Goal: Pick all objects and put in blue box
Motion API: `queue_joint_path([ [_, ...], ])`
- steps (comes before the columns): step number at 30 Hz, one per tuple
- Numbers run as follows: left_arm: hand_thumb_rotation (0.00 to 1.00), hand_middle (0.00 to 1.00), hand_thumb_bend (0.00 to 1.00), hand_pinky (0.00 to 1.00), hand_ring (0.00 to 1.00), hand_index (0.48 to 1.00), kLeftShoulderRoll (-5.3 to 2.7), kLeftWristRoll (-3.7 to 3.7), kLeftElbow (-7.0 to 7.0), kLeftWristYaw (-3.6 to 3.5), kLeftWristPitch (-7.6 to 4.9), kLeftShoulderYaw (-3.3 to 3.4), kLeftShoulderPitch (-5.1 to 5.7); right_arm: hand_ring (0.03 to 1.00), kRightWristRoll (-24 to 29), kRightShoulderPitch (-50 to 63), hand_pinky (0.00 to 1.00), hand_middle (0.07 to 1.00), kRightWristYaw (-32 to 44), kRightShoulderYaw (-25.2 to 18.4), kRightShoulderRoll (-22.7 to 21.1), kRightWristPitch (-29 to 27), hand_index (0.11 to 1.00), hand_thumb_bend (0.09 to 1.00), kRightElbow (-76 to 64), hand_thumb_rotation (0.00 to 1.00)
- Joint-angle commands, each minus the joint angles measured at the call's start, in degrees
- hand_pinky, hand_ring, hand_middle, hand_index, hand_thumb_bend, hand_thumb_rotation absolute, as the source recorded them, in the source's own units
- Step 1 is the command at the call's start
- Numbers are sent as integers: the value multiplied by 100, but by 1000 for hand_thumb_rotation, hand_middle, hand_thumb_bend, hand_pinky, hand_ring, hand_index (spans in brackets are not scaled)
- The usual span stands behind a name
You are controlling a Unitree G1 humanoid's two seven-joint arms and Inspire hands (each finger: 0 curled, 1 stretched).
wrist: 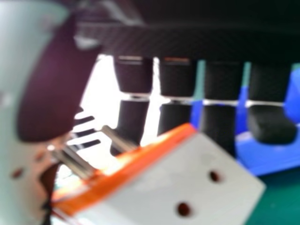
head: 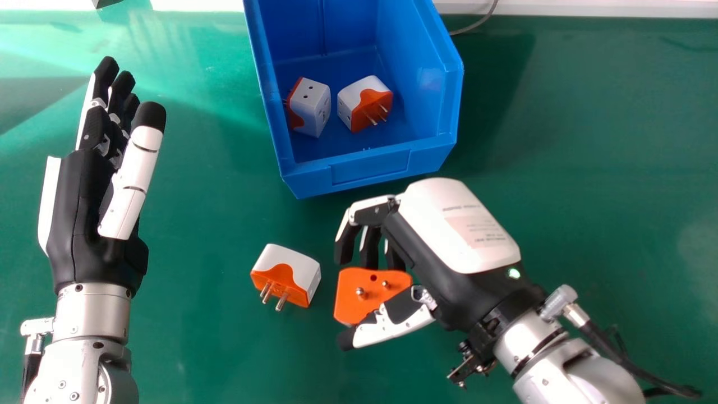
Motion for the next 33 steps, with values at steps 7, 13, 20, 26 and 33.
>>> queue_joint_path([
  [7,640,980,616,1000,994,964,12,17,-119,16,-48,-9,-80,163,32,-209,118,220,185,-196,132,101,470,481,-499,135],
  [13,645,984,602,1000,998,968,20,0,-86,-29,-83,-17,-85,160,107,-389,122,216,113,-360,168,2,470,481,-531,133],
  [20,641,987,583,1000,1000,971,24,54,-115,-1,-68,-19,-50,146,43,-701,115,200,130,-489,263,50,470,482,-553,132],
  [26,644,989,568,1000,1000,978,36,72,-108,-24,-105,-26,-39,118,-38,-1161,91,171,139,-563,399,171,469,482,-376,130],
  [33,651,988,574,1000,1000,976,29,73,-118,-33,-108,-18,-19,109,61,-1920,78,164,95,-591,523,243,469,482,214,130],
])
